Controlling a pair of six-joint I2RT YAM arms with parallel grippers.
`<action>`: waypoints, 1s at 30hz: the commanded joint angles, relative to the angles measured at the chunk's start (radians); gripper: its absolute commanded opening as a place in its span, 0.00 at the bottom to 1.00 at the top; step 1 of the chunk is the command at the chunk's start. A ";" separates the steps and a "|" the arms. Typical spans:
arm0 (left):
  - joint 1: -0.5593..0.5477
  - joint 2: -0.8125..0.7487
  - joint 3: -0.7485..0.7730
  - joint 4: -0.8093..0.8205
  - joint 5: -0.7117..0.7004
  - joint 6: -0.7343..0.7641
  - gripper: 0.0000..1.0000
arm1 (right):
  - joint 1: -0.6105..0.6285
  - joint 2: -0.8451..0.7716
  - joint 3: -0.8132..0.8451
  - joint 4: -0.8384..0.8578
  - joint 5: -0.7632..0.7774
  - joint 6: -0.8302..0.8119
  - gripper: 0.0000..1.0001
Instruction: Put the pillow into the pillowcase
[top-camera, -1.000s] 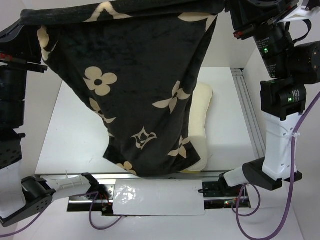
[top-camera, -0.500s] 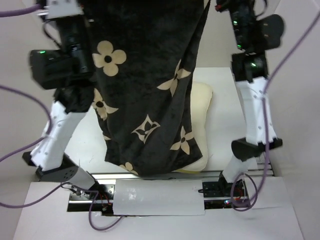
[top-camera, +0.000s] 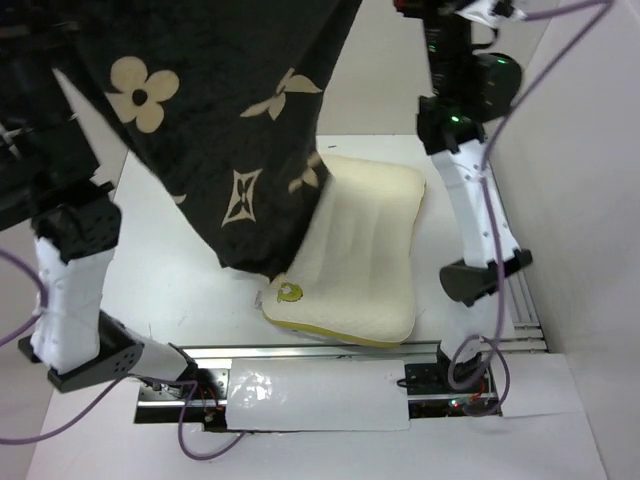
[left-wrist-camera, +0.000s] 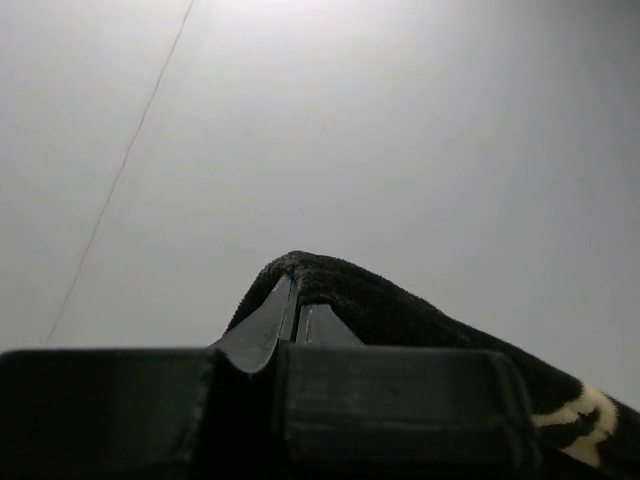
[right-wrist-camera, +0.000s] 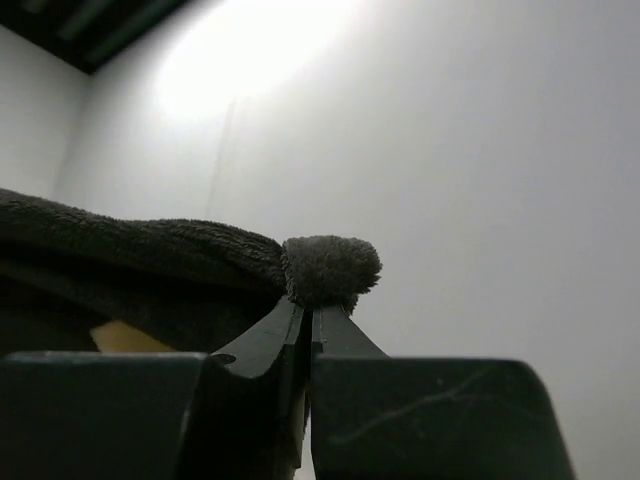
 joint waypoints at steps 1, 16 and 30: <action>0.017 -0.115 -0.038 0.225 0.008 -0.032 0.00 | -0.034 -0.177 -0.070 0.089 -0.038 -0.123 0.00; 0.046 -0.631 -1.067 -0.442 0.281 -0.629 0.00 | -0.106 -0.749 -1.308 -0.357 0.357 -0.158 0.00; -0.572 -0.243 -1.209 -0.383 0.437 -0.591 0.00 | -0.203 -0.938 -1.338 -1.164 1.177 0.305 0.00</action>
